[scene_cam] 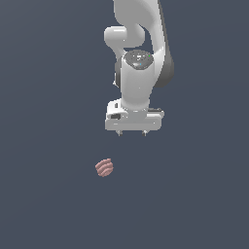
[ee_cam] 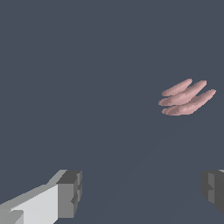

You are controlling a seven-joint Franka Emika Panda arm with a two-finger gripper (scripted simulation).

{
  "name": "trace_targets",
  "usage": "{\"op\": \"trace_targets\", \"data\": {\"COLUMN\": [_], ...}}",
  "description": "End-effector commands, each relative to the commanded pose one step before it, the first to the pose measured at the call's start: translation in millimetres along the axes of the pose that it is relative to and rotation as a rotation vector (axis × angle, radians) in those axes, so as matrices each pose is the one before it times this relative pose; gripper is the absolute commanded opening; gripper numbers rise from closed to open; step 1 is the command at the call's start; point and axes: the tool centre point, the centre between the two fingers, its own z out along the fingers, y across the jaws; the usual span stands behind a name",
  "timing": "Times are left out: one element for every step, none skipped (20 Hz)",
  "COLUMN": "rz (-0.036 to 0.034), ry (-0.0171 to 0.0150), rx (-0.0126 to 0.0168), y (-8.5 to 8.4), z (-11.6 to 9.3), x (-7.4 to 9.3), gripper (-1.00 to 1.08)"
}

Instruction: Pick up the object and move it to a goal position.

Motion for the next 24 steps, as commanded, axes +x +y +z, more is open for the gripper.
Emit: {"op": "trace_targets", "data": {"rz": [0.00000,-0.00068,-0.00152,-0.00312,-0.00473,-0.00619,-0.00624,-0.00613,-0.00590,-0.00505,-0.00266,0.00000,0.00275,0.00418,0.00554,0.00715,0.00878,0.01050,0.01227,0.01410,0.01621,0.01826,0.02009,0.02188], "ry": [0.00000,0.00011,0.00024,0.00048,0.00069,0.00086,0.00082,0.00074,0.00066,0.00050,0.00022,0.00000,-0.00028,-0.00033,-0.00040,-0.00050,-0.00061,-0.00072,-0.00084,-0.00097,-0.00112,-0.00127,-0.00139,-0.00150], "rx": [0.00000,0.00003,0.00010,0.00017,0.00020,0.00017,0.00007,-0.00002,-0.00010,-0.00016,-0.00012,0.00000,0.00008,0.00020,0.00029,0.00038,0.00047,0.00056,0.00063,0.00069,0.00075,0.00079,0.00082,0.00083], "y": [0.01,-0.73,-1.81,-3.34,-4.74,-5.57,-4.89,-4.10,-3.25,-2.12,-0.65,0.25,0.96,0.92,0.88,0.96,1.04,1.19,1.37,1.64,1.98,2.28,2.47,2.61], "z": [0.00,-0.28,-0.76,-1.35,-1.96,-2.33,-2.08,-1.78,-1.45,-0.99,-0.35,0.13,0.44,0.49,0.53,0.61,0.70,0.81,0.95,1.13,1.34,1.54,1.70,1.84], "x": [0.00,0.03,0.11,0.14,0.15,0.09,-0.02,-0.12,-0.21,-0.26,-0.20,-0.04,0.17,0.32,0.47,0.64,0.81,0.98,1.15,1.33,1.54,1.75,1.96,2.17], "gripper": [1.00,1.00,1.00,1.00,1.00,1.00,1.00,1.00,1.00,1.00,1.00,1.00,1.00,1.00,1.00,1.00,1.00,1.00,1.00,1.00,1.00,1.00,1.00,1.00]}}
